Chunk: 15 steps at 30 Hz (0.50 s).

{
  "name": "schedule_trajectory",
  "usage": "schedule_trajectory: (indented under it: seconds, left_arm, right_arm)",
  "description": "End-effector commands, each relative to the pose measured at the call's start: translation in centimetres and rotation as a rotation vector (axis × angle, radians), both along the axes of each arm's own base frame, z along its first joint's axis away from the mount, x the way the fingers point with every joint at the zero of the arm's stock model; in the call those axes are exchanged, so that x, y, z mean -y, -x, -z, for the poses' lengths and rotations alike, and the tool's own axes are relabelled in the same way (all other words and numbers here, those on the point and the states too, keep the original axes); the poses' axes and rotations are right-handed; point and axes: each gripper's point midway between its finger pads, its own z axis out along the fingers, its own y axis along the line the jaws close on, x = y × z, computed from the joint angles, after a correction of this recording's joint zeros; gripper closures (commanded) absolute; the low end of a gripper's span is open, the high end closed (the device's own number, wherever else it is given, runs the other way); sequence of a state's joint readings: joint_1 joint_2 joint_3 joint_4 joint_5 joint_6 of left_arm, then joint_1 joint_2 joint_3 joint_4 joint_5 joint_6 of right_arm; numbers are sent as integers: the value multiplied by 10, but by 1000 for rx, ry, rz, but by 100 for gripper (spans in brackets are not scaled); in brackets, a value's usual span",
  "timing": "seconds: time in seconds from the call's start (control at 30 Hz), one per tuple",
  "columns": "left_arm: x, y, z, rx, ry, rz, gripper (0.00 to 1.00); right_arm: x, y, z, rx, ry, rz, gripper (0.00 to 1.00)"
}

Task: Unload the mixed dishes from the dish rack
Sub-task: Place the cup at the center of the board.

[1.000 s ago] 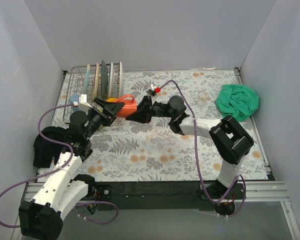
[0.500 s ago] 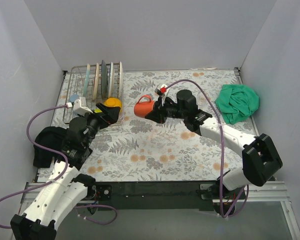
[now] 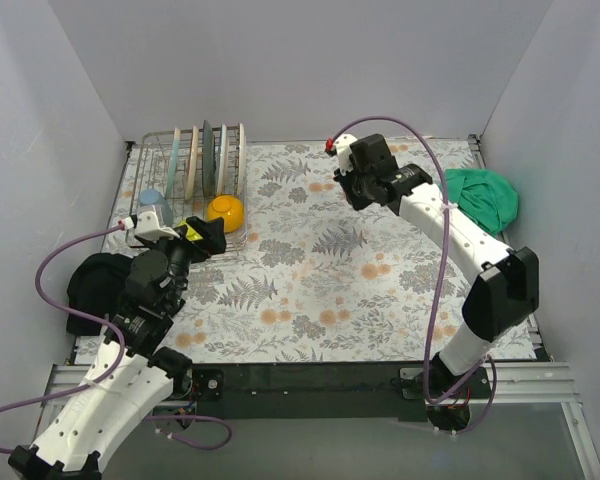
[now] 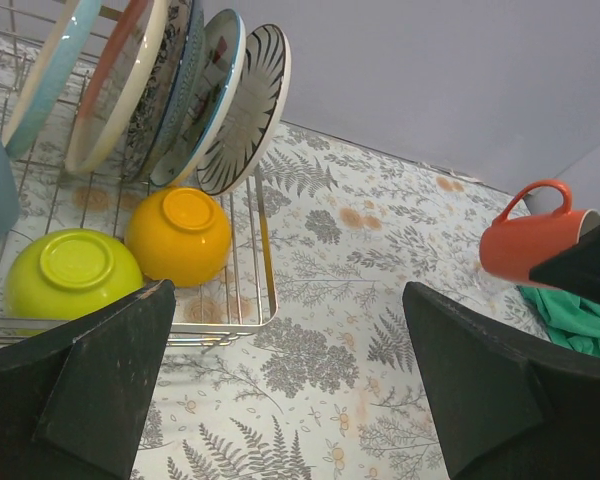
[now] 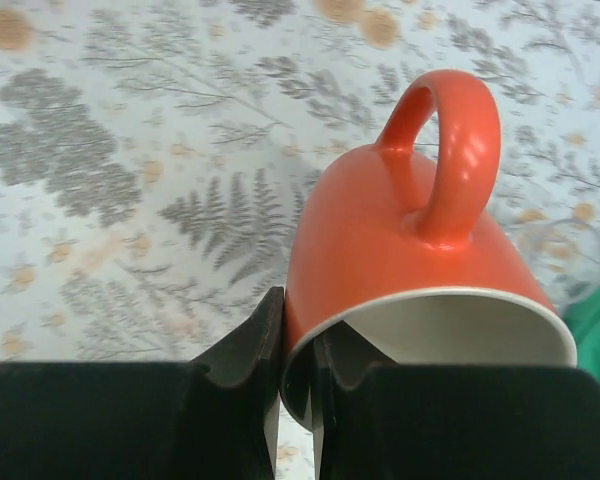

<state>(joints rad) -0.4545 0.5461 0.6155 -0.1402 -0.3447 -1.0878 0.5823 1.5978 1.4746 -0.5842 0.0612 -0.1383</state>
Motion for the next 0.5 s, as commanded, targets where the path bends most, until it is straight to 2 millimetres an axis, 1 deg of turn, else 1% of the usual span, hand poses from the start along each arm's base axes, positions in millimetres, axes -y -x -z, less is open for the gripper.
schedule_trajectory:
  seconds: [0.0, 0.03, 0.13, 0.17, 0.2, 0.23, 0.27, 0.3, 0.33, 0.37, 0.4, 0.47]
  left_arm:
    - [-12, 3, 6, -10, -55, -62, 2]
    - [-13, 4, 6, -10, -55, -65, 2]
    - [-12, 5, 6, -8, -58, -67, 2]
    - [-13, 5, 6, -7, -60, -68, 2]
    - [-11, 5, 7, -9, -60, -64, 2]
    - [-12, 5, 8, -10, -63, -67, 2]
    - [-12, 5, 7, -9, -64, -68, 2]
    - [-11, 6, 7, -9, -65, -67, 2]
    - [-11, 6, 7, -7, -64, -67, 2]
    - [-11, 5, 8, -10, -68, -68, 2]
    - [-11, 6, 8, -11, -70, -67, 2]
    - [-10, 5, 10, -16, -76, -63, 2]
  right_arm:
    - [32, -47, -18, 85, 177, 109, 99]
    - [37, -55, -19, 99, 214, 127, 99]
    - [48, -78, -10, 79, 293, 171, 99]
    - [50, -82, -5, 70, 312, 173, 99]
    - [52, -90, 7, 49, 332, 177, 99]
    - [51, -95, 7, 48, 331, 173, 99]
    - [51, -99, 9, 42, 334, 171, 99]
    - [51, -103, 22, 21, 352, 165, 99]
    - [50, -107, 23, 21, 355, 164, 99]
    - [50, -109, 29, 12, 362, 163, 99]
    - [53, -113, 40, -7, 374, 168, 99]
    - [54, -116, 48, -23, 374, 170, 99]
